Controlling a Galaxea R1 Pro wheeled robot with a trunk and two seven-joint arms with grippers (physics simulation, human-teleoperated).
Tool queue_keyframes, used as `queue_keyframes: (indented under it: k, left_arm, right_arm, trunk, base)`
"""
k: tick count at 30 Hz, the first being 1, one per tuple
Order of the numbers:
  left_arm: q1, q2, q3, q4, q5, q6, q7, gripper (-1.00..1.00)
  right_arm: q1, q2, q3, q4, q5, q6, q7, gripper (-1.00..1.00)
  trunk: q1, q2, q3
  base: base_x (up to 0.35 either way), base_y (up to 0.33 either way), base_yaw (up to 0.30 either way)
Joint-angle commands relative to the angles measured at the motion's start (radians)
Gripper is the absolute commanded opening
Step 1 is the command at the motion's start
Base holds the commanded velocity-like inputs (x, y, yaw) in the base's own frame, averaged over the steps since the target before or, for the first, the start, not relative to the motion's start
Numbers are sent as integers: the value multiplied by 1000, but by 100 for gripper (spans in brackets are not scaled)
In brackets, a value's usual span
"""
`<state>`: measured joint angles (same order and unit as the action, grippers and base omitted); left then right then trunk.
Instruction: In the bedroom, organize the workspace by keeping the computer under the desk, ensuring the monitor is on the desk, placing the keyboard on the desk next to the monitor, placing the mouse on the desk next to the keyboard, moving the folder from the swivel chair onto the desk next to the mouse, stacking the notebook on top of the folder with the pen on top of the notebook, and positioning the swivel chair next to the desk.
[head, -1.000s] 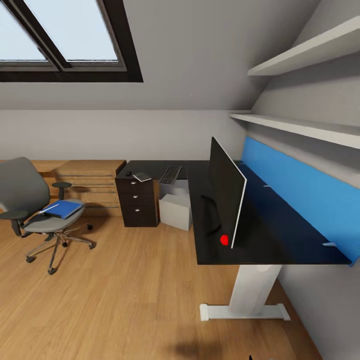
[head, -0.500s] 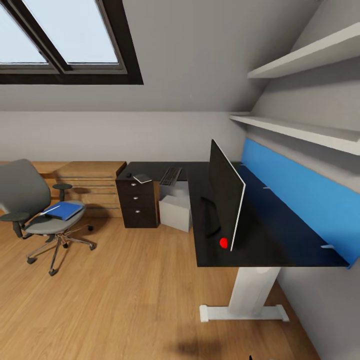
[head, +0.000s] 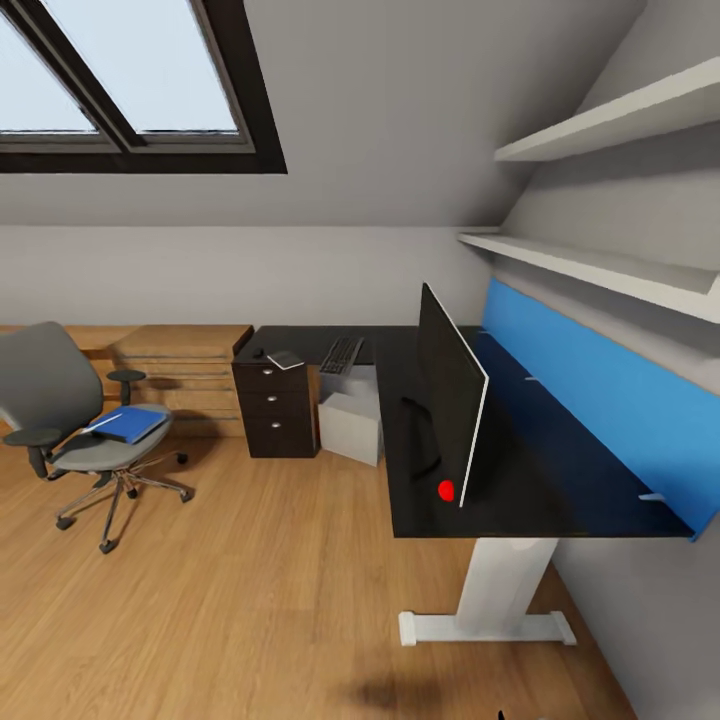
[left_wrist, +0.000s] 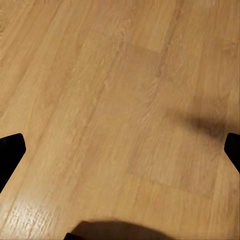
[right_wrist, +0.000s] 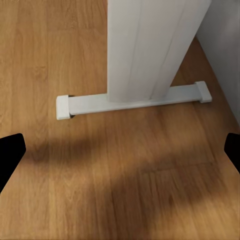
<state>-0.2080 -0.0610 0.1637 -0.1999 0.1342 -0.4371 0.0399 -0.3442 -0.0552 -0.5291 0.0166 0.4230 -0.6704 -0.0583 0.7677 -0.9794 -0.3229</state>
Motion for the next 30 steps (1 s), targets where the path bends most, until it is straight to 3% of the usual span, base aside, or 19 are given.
queue_keyframes:
  k: [1,13,20,24,30]
  left_arm:
    - [-1,0,0,1,5,-3,0,100]
    - [-1,-1,0,1,5,-3,0,100]
    - [-1,-2,0,1,4,-3,0,100]
    - [-1,-2,0,1,3,-3,1,100]
    - [-1,-2,0,1,3,-3,2,100]
  right_arm:
    - [-1,-1,-5,2,10,-4,-6,100]
    - [-1,-11,-14,-13,5,-11,-11,100]
    - [-1,-24,-41,-145,-22,13,-12,100]
    - [-1,-24,-56,-343,-73,151,-12,100]
    - [-1,-23,-59,-630,-141,473,-4,100]
  trunk:
    - [-4,6,2]
    - [-50,90,40]
    - [-77,139,62]
    - [-92,167,74]
    - [-115,209,93]
  base:
    - [0,0,0]
    - [0,0,0]
    - [0,0,0]
    - [0,0,0]
    - [0,0,0]
